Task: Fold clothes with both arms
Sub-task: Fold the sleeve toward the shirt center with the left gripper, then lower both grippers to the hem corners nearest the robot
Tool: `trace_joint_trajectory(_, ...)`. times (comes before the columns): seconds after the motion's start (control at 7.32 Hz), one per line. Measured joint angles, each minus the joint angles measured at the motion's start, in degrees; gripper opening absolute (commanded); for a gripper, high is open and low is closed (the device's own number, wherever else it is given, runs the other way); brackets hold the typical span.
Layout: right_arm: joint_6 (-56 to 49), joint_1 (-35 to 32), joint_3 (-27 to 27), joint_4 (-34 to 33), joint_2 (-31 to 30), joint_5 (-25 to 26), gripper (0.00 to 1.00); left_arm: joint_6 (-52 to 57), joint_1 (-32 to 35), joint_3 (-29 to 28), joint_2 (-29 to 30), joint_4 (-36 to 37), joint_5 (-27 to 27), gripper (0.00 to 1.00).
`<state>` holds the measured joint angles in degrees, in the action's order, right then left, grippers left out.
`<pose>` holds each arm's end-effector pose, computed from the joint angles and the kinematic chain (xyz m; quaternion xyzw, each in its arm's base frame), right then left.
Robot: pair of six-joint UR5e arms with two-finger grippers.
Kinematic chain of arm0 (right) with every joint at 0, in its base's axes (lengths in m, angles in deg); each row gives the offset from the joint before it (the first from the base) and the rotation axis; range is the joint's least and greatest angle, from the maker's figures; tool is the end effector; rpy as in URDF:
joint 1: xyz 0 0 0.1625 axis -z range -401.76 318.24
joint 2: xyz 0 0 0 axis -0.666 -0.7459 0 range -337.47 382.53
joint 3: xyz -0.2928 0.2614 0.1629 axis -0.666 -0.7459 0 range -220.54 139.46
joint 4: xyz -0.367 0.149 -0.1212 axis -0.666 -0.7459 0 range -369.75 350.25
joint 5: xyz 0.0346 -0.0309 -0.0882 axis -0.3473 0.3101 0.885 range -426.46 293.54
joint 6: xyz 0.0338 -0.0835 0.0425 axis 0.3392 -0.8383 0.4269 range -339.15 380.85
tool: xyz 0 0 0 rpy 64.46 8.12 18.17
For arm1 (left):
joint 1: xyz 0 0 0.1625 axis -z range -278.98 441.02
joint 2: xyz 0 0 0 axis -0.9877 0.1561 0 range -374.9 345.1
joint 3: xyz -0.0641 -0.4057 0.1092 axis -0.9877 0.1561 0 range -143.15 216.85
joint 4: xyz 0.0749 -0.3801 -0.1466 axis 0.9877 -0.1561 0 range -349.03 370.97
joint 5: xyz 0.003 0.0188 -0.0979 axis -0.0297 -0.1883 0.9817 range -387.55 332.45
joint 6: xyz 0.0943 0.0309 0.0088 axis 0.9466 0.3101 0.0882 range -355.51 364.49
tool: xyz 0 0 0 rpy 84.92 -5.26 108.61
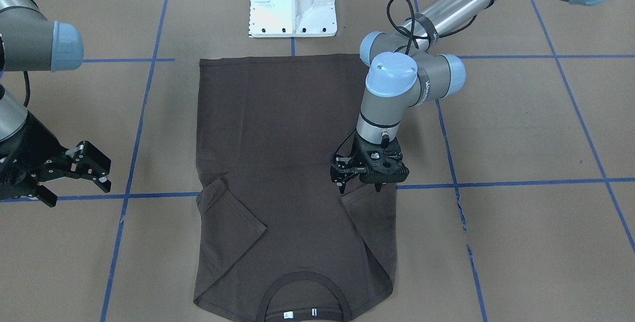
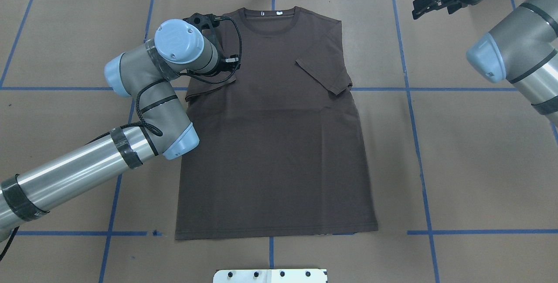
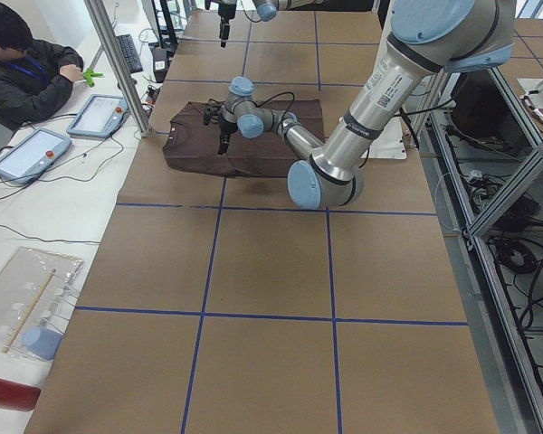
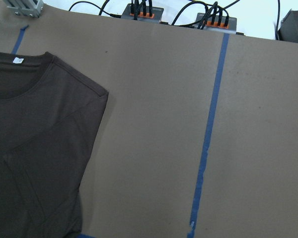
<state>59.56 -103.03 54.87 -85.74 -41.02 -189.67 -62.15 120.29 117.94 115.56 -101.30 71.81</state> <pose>-0.2441 -0.6092 0.3226 0.1644 -0.4261 -0.0341 0.8889 0.5050 -0.5643 0.2583 0.1723 0.4231 -0.0864 0.8853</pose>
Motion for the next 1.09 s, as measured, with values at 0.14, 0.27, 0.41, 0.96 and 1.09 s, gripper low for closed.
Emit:
trace_joint_trajectory(0.14,3.89,2.85,3.02,0.22,-1.39,0.4,1.0,1.13,-0.15,6.49,-3.98,1.15,0.13,1.0)
trace_joint_trajectory(0.27,9.41,7.09,6.35,0.57,-2.75,2.98,1.0,1.27,-0.85,12.89,-8.11,1.58,0.19,1.0)
trace_joint_trajectory(0.41,16.15,13.2,10.29,0.75,-4.55,9.08,1.0,0.34,-2.7,18.89,-12.11,1.66,0.08,1.0)
trace_joint_trajectory(0.96,37.52,37.31,28.01,0.85,-16.81,30.44,1.0,-15.48,-17.84,35.48,-24.19,1.7,-7.44,0.98)
trace_joint_trajectory(1.09,39.33,40.23,31.22,0.85,-20.07,31.98,1.0,-18.23,-21.15,38.17,-27.87,1.73,-9.35,0.8)
